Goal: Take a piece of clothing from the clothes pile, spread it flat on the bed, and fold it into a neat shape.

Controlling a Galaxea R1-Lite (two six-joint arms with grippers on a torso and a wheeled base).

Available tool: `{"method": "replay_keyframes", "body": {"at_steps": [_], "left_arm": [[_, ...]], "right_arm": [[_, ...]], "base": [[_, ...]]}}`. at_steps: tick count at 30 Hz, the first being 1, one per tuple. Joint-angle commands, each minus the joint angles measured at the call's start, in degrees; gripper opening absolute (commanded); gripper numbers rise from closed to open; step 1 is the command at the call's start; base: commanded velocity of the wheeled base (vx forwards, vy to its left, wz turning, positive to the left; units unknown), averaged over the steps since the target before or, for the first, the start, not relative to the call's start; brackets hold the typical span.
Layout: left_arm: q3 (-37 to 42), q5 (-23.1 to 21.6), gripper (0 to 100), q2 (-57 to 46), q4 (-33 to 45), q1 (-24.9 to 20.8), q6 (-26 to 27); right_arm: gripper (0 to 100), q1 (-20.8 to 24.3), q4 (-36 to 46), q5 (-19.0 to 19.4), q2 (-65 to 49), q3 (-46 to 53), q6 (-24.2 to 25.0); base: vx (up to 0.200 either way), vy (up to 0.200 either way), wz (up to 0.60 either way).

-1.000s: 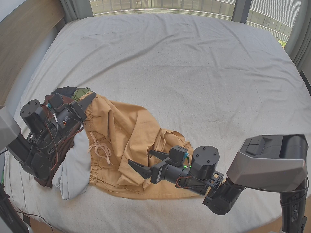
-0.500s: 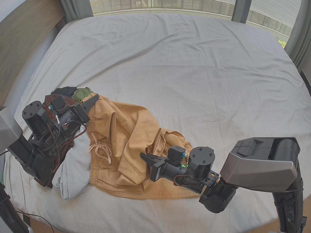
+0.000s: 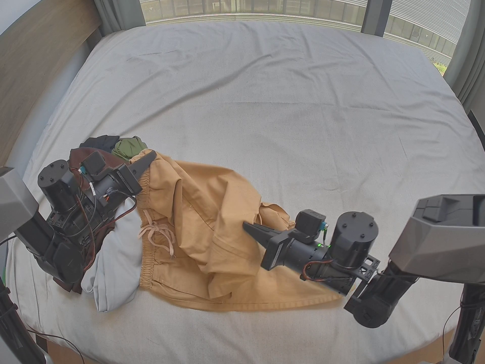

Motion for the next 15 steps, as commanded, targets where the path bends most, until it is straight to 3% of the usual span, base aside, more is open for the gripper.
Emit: {"method": "replay_keyframes", "body": {"at_steps": [1,15], "left_arm": [[0.1,0.0,0,0.2,0.0,-0.2,0.0],[0.8,0.1,0,0.3,0.0,-1.1,1.3]], "right_arm": [[0,-1.8,0.1,0.2,-8.3,3.3,0.7],[0,-8.6,0.0,1.0,-13.5,5.1,2.6]], "base": [[0.0,0.0,0.0],[0.0,0.0,0.0]]}}
